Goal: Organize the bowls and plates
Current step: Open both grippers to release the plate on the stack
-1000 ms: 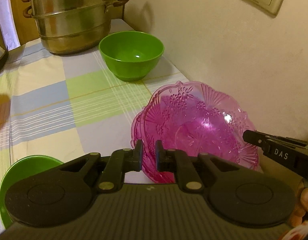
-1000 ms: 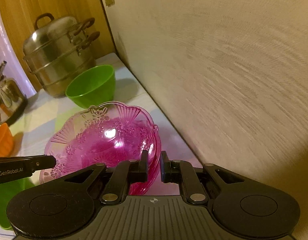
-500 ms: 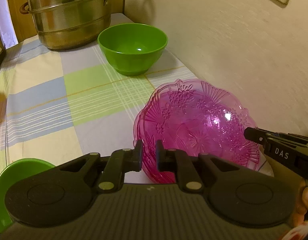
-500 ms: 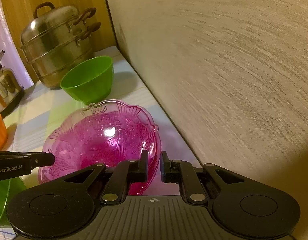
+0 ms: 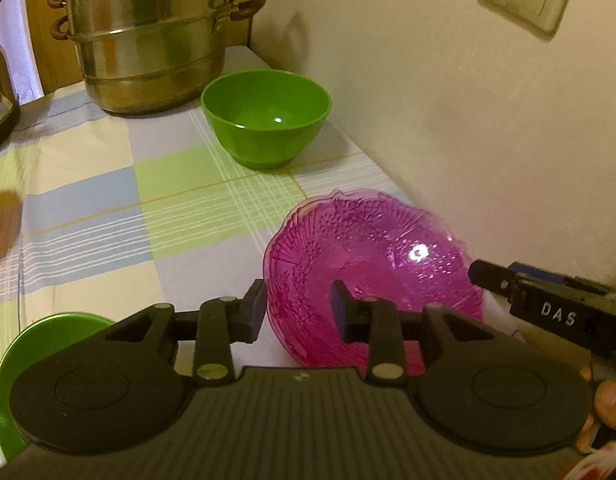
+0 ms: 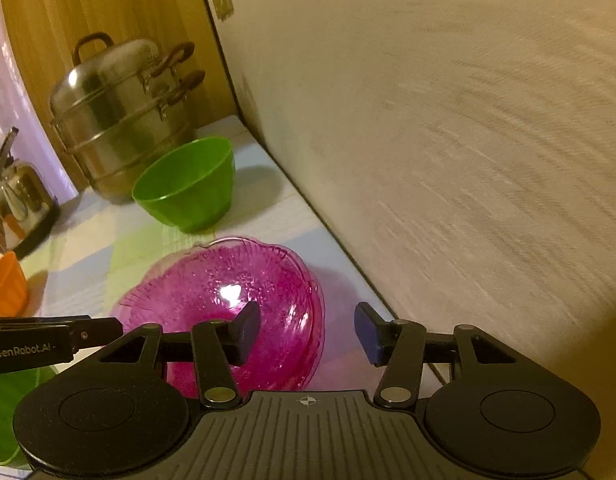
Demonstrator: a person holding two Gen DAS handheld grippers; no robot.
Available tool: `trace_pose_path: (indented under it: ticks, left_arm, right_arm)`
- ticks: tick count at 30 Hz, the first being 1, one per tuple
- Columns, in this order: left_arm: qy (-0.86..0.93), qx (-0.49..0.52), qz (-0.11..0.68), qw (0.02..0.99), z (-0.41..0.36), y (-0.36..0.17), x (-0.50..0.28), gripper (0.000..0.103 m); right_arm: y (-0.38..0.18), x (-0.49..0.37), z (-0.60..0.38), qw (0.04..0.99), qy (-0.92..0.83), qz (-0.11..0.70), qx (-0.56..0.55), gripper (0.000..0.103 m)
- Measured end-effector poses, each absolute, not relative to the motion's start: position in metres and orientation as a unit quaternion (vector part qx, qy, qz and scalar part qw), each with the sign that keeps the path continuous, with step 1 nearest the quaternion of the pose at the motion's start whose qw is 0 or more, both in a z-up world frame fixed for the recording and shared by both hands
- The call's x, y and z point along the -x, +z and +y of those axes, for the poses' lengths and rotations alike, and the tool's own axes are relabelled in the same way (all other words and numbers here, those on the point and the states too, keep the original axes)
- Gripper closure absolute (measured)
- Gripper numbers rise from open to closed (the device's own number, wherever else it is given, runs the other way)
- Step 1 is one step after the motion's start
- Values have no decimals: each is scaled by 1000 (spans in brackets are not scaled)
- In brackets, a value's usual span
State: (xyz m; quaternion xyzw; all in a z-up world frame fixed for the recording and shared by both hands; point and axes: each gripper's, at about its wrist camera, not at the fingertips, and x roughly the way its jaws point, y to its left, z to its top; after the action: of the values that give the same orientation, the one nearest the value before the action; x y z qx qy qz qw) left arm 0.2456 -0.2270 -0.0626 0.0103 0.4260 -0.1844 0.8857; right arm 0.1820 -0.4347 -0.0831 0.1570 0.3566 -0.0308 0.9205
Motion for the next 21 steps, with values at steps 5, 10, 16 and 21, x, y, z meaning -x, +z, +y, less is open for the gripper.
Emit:
trace_pose_path:
  ticks: [5,10,16,21]
  left_arm:
    - [-185,8,416,890,-216,-47,-227,70]
    - [-175,30,408,896,-196,-33,-206,69]
    - [-162,48,399,901,-170,-18,-174,65]
    - [-152,57,394,905,-148,-9,-147,60]
  right_arm:
    - [-74,-162,-432,915,-38,361,-177,50]
    - [-59,-138,-428,909,-49,363,-197,49]
    - [-36,-107,-419,907,-50,356,-217,47]
    - [-17,-82,-404,911,-41,348,-220,44]
